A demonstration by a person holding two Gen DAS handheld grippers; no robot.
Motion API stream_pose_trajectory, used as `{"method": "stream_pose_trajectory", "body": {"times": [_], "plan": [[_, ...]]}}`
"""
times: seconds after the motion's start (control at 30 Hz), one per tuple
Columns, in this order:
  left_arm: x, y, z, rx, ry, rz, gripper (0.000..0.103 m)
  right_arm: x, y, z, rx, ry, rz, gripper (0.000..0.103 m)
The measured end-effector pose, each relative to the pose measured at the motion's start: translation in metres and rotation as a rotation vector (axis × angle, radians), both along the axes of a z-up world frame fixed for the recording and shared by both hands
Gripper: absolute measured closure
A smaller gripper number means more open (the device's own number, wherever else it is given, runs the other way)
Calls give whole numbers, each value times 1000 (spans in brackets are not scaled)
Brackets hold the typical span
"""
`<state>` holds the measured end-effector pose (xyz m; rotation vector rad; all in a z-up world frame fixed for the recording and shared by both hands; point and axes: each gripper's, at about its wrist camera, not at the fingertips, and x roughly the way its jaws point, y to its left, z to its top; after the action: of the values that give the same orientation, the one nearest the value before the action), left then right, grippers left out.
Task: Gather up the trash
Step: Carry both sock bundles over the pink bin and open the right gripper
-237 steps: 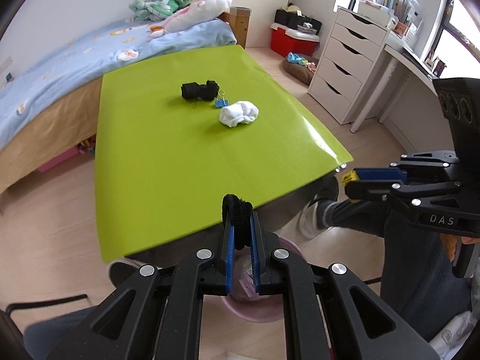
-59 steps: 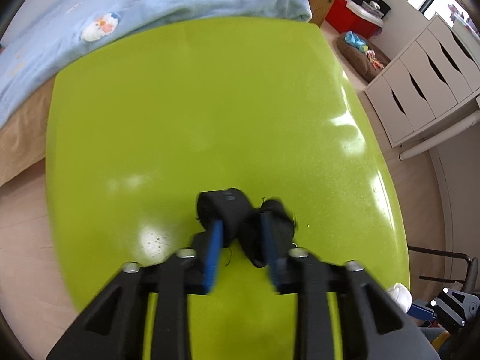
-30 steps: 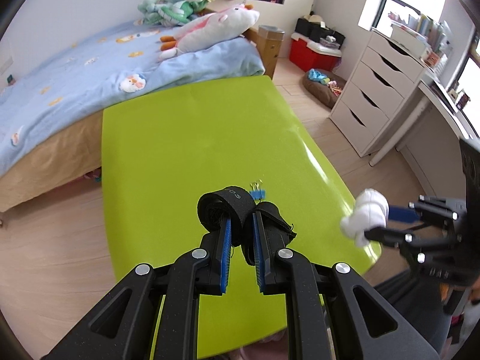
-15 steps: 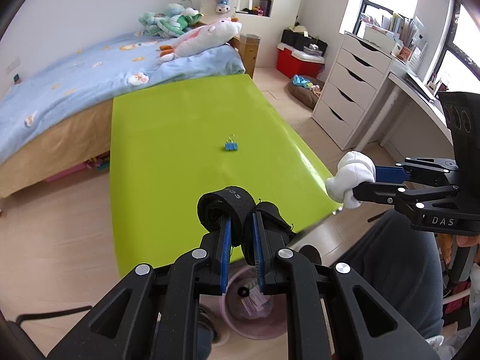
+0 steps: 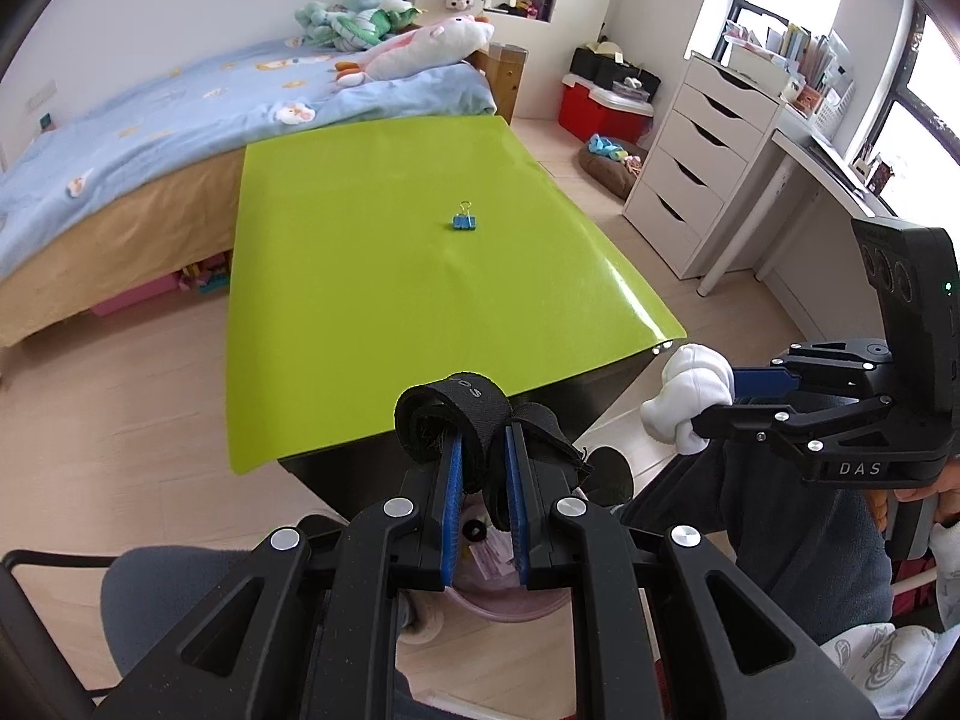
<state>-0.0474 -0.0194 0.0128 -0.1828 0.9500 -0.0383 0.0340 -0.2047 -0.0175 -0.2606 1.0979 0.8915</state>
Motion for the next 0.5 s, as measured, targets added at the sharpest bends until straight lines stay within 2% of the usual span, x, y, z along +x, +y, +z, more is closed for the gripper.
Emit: {"method": "stream_pose_trajectory", "body": {"times": [0.07,0.13,0.2,0.27,0.5], "plan": [[-2,-1,0,-4,2,0,90,-4,2,-4,5,10,12,60],[-3,-2,0,-8,3,-6,90,-5,5,-5,4,10,21,49],[-2,-4,1,-6,0,-12,89,-5,5,-5,6,0,14,27],[-3,-6,0,-10,-1,-17,89,-3,3,-6,11,-2,-4,12],[-3,-15,-5,-13,11,-50,89,1,-7,-3,-5,-27,-59,6]]}}
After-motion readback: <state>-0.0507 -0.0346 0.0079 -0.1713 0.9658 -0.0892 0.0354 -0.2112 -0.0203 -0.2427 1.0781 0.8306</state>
